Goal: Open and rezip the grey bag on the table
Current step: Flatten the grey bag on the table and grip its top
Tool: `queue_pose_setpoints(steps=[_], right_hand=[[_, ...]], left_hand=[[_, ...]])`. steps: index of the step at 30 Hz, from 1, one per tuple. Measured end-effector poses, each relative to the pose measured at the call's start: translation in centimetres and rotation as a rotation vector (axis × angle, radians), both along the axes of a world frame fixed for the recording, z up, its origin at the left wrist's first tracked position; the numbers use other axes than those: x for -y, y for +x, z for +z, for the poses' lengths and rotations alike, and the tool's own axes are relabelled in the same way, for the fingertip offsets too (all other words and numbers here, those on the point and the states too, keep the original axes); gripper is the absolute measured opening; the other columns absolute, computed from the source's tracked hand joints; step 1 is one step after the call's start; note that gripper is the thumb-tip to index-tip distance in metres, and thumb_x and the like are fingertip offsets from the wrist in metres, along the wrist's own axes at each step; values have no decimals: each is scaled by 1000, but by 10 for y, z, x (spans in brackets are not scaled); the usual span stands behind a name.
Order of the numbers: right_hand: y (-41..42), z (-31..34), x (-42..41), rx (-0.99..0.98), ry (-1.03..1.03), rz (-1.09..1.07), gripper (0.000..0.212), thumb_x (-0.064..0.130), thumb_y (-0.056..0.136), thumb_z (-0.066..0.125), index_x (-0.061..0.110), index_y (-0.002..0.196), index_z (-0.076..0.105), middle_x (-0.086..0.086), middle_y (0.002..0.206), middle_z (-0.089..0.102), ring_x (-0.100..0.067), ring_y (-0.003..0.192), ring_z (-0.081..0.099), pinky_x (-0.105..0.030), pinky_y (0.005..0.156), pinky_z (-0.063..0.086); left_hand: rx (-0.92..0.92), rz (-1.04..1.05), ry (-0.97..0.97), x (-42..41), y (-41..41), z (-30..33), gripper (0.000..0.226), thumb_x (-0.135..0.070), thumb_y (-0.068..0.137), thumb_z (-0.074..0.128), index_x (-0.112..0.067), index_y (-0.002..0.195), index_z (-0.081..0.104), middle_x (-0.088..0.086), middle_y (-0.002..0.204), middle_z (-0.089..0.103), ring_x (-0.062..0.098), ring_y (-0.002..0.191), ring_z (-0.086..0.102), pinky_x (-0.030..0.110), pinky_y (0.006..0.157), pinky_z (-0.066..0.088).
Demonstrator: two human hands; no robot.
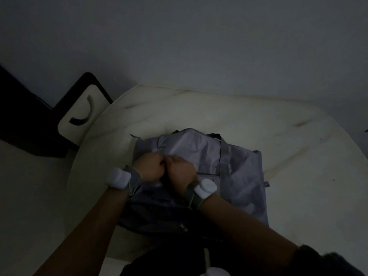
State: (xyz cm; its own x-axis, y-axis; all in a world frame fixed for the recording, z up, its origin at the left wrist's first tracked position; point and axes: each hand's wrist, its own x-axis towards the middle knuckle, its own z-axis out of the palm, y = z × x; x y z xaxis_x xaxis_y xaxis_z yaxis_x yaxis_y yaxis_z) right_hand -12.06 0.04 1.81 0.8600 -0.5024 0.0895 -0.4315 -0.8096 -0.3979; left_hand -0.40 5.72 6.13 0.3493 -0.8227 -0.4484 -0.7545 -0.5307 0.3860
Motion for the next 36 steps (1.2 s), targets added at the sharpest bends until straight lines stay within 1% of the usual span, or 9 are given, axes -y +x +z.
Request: queue_pose_setpoints(steps=[3,7,13,17,20,24,28,32,36], right_hand=[[1,6,4,-177,200,-28,34,21,102,36,4,125,54,-21,116,63,-38,103,62,-43,84,48],[0,9,-1,-233,67,63,43,25,103,36,2,139,39,-20,123,60,-37,103,62,-41,78,44],[9,6,-8,35,205,-417,23,18,90,52,1,86,67,-24,78,69,-37,70,68,-33,60,43],[-6,11,-4,164,421,-345,23,29,90,50,8,83,57,-21,82,69,-38,75,65,-37,62,47],[-10,16,3,259,464,-320,21,24,92,55,10,76,55,-17,76,68,-30,67,62,-33,57,45],[-10,21,14,204,480,-304,20,25,90,55,15,73,51,-13,76,68,-27,68,62,-37,60,50],[-22,20,19,158,428,-343,24,28,93,53,9,100,66,-16,90,71,-32,82,65,-35,67,50],[-42,19,34,101,381,-410,34,30,95,51,22,63,44,-3,61,55,-21,56,48,-28,53,28],[-71,13,46,30,234,-456,42,33,95,46,25,57,29,-16,68,64,-31,58,56,-28,53,29]], left_hand=[[-29,-27,-16,-7,1,-5,24,-18,91,47,-3,86,65,17,96,68,30,86,62,38,79,52],[-79,-14,-49,-14,7,-8,16,-12,87,50,-8,75,61,12,88,68,29,85,63,38,77,50],[94,103,-125,-17,10,-21,12,-28,74,59,-20,66,62,12,80,66,29,79,61,24,64,39],[-35,255,-176,-17,3,-31,14,-25,72,60,-13,67,65,6,74,69,21,72,63,23,60,42],[-212,372,-248,-14,-1,-24,26,-23,75,63,-14,53,52,6,57,51,13,60,48,25,60,35],[-257,478,-355,-14,-5,-22,36,-31,68,62,-7,48,44,5,51,35,13,53,35,27,54,28],[-95,473,-421,-15,-9,-20,45,-30,76,72,-13,47,43,1,46,38,12,48,38,26,47,29],[-39,518,-457,-18,-5,-23,42,-28,77,72,-7,51,48,4,48,44,14,50,43,26,48,32],[-16,512,-440,-19,-7,-24,47,-29,79,71,-17,47,39,9,50,48,24,54,51,31,52,40]])
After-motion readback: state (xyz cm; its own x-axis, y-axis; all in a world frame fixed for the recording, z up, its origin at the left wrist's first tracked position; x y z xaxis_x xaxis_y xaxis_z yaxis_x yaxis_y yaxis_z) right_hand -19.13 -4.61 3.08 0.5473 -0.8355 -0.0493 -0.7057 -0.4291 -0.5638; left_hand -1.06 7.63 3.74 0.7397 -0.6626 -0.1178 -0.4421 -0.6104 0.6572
